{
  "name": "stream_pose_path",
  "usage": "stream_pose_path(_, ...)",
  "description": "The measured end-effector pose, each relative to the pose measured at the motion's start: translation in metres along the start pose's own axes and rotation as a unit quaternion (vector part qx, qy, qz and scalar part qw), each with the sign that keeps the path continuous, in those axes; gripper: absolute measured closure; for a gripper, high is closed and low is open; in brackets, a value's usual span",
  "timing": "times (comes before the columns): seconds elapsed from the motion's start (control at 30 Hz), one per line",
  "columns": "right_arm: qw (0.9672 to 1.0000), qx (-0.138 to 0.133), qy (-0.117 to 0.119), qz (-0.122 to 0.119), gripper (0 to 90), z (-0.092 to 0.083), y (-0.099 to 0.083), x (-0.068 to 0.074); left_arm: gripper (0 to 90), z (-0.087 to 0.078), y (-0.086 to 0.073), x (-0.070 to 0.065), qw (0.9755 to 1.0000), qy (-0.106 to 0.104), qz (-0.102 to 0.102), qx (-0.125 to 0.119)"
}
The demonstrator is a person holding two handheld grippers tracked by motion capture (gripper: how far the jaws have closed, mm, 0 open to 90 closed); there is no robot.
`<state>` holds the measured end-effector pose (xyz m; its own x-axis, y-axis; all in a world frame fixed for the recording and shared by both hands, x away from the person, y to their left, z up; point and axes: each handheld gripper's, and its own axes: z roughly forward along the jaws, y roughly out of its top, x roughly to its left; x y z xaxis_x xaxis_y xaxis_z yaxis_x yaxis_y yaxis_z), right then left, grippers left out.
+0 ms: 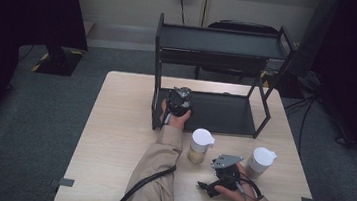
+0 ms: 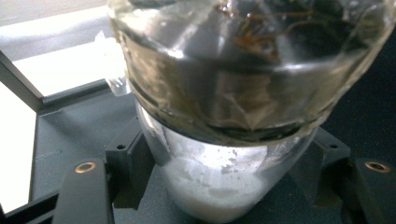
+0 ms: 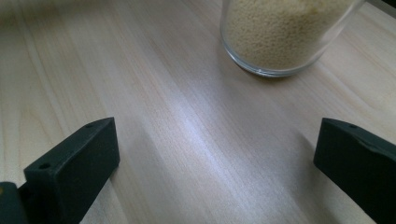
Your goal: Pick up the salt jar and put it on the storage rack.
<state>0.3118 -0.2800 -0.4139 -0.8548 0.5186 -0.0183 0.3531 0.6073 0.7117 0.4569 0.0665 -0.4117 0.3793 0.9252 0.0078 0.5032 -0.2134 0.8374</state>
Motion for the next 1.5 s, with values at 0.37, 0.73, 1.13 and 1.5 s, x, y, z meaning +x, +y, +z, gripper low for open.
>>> stream_pose_path(0.37, 1.0000, 0.000, 0.000, 0.000, 0.0, 0.000, 0.000, 0.000, 17.5, -0.006, 0.001, -0.006, 0.9997, 0.024, -0.010, -0.001)
stream_pose_path(0.73, 1.0000, 0.000, 0.000, 0.000, 0.0, 0.000, 0.000, 0.000, 6.5, -0.017, -0.004, -0.007, 0.9997, 0.019, -0.012, -0.010)
stream_pose_path(1.13, 1.0000, 0.000, 0.000, 0.000, 0.0, 0.000, 0.000, 0.000, 5.2, -0.026, -0.010, -0.011, 0.9998, 0.010, -0.018, -0.009)
stream_pose_path(1.5, 1.0000, 0.000, 0.000, 0.000, 0.0, 0.000, 0.000, 0.000, 6.1, -0.035, -0.017, -0.017, 0.9996, 0.005, -0.022, -0.019)
